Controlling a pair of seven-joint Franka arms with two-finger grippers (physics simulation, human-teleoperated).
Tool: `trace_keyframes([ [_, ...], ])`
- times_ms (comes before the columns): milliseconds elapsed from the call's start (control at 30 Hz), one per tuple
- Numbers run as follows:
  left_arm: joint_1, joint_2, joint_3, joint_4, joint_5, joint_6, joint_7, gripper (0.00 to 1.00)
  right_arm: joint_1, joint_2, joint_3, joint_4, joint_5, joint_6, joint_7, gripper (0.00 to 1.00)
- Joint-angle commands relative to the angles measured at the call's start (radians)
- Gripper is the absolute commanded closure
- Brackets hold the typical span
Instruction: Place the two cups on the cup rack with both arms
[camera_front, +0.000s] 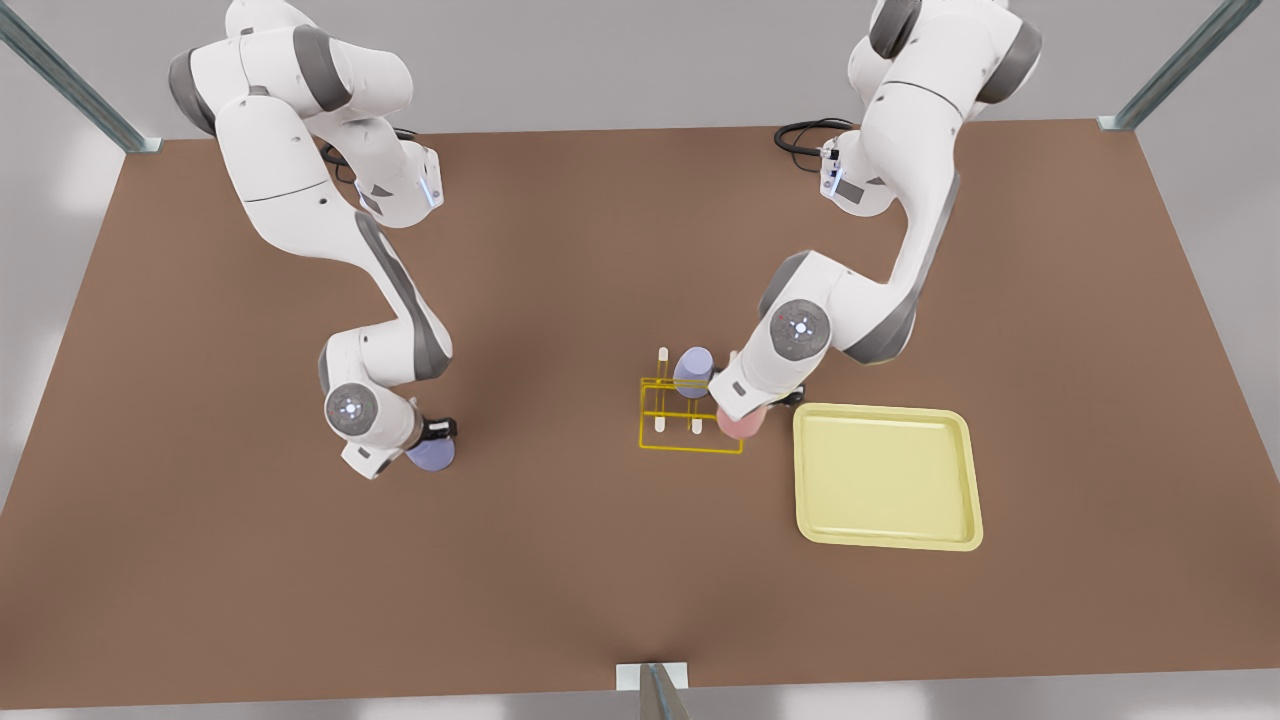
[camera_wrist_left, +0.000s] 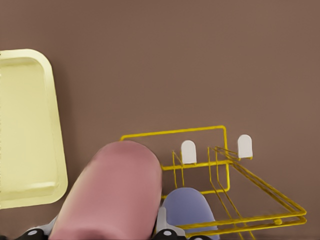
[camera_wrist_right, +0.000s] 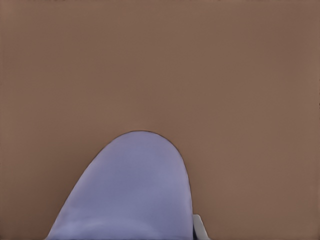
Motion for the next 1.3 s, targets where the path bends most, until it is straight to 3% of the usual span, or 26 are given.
trace_keyframes([
  [0, 0.000, 0.008, -0.001, -0.001, 0.000, -0.049, -0.279, 0.22, -0.001, -0.001, 0.000, 0.004, -0.001, -0.003, -0.011, 0.17],
  [67, 0.004, 0.024, -0.001, -0.001, -0.003, -0.023, -0.281, 0.18, -0.001, -0.001, 0.000, 0.010, -0.001, -0.003, -0.010, 0.17],
  [133, 0.007, 0.027, -0.001, -0.001, -0.005, -0.016, -0.281, 0.00, -0.001, -0.001, 0.000, 0.022, -0.001, -0.005, -0.010, 0.17],
  [267, 0.022, 0.005, 0.002, 0.022, -0.005, -0.057, -0.275, 0.00, -0.001, -0.005, 0.000, 0.033, 0.005, -0.005, -0.030, 0.17],
  [333, 0.128, -0.002, 0.002, 0.241, 0.001, -0.383, -0.203, 0.00, 0.010, -0.019, 0.008, 0.050, 0.003, -0.006, -0.031, 0.17],
  [400, 0.212, -0.002, 0.006, 0.384, -0.002, -0.537, -0.129, 0.00, 0.010, -0.039, 0.058, 0.071, 0.003, -0.008, -0.031, 0.17],
  [467, 0.261, -0.003, 0.007, 0.424, 0.004, -0.600, -0.003, 0.00, 0.013, -0.041, 0.091, 0.099, 0.003, -0.012, -0.031, 0.17],
  [533, 0.320, -0.255, 0.009, 0.024, 0.067, -0.343, 0.337, 0.00, 0.011, -0.033, 0.146, 0.139, 0.003, -0.012, -0.031, 0.17],
  [567, 0.313, -0.259, 0.007, -0.012, 0.083, -0.316, 0.337, 0.00, 0.011, -0.031, 0.175, 0.165, 0.003, -0.012, -0.030, 0.17],
  [700, 0.310, -0.198, 0.001, 0.016, 0.100, -0.428, 0.334, 0.00, 0.013, -0.025, 0.256, 0.257, 0.014, 0.005, -0.030, 0.17],
  [900, 0.312, -0.201, -0.036, 0.023, 0.095, -0.465, 0.331, 0.00, 0.074, 0.019, 0.278, 0.415, 0.060, 0.012, -0.022, 0.17],
  [1267, 0.320, -0.201, -0.036, 0.023, 0.077, -0.461, 0.330, 0.00, 0.163, 0.111, 0.345, 0.493, 0.077, 0.025, -0.019, 0.17],
])
